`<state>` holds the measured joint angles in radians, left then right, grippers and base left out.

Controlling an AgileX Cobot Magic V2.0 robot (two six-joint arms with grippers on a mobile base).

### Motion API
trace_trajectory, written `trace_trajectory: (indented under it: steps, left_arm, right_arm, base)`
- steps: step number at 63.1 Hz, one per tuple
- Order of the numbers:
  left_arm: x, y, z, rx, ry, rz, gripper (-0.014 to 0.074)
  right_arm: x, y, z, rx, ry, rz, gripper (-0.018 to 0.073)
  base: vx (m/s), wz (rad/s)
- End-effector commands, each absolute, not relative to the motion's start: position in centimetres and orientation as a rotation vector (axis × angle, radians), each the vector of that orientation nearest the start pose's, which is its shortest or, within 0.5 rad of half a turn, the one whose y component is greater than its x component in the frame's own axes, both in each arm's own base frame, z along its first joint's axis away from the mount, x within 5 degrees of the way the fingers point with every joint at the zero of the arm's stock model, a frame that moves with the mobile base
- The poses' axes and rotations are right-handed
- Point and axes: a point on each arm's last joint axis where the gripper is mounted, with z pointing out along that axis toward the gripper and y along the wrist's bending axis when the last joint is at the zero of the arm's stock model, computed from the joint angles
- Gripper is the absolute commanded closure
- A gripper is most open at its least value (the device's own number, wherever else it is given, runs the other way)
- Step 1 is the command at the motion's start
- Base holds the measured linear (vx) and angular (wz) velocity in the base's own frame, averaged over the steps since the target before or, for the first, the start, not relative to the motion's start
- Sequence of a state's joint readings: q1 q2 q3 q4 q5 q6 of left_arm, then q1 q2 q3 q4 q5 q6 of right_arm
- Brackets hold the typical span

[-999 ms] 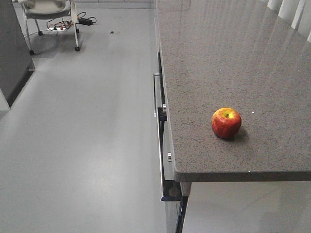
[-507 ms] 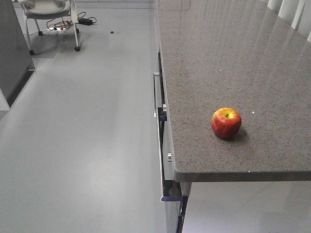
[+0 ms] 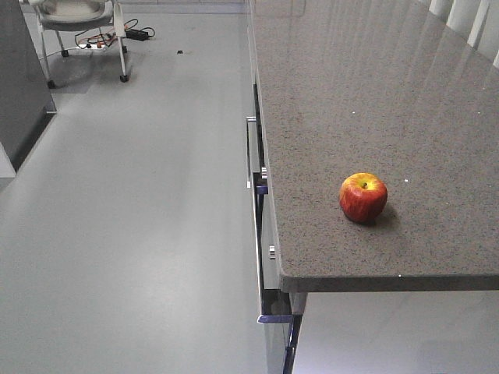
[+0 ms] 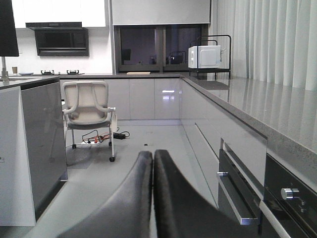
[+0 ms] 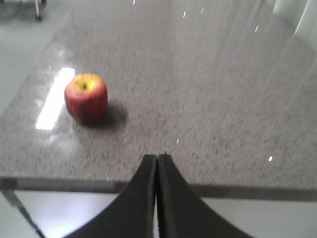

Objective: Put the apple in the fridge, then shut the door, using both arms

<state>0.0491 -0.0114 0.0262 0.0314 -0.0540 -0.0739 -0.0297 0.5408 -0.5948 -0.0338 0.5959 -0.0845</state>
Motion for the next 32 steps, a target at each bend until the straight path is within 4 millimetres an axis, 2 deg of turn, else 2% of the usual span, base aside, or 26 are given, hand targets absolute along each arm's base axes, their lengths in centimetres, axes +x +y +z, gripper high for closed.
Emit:
trace_trajectory:
  steps: [1, 8, 14, 21, 32]
  left_arm:
    - [5.5, 0.2, 21.0, -0.072, 1.377, -0.009, 0.0603]
    - [5.5, 0.2, 21.0, -0.072, 1.377, -0.009, 0.0603]
    - [5.5, 0.2, 21.0, -0.072, 1.377, -0.009, 0.0603]
    - [5.5, 0.2, 21.0, -0.072, 1.377, -0.009, 0.0603]
    - [5.5, 0.2, 21.0, -0.072, 1.377, -0.009, 0.0603]
  right_arm:
    - [12.0, -0.4, 32.9, -0.11, 2.002, -0.121, 0.0565]
    - [13.5, -0.3, 32.6, -0.135, 2.056, -0.105, 0.0547]
    - [14.8, -0.1, 32.4, -0.163, 2.105, -0.073, 0.048]
    - [16.1, 0.4, 32.3, -0.209, 2.158, -0.017, 0.0337]
    - [18.1, 1.1, 32.1, -0.306, 2.235, 0.075, 0.0057]
  base:
    - [0.0, 0.0]
    - [0.0, 0.0]
    - [0.0, 0.0]
    - [0.0, 0.0]
    - [0.0, 0.0]
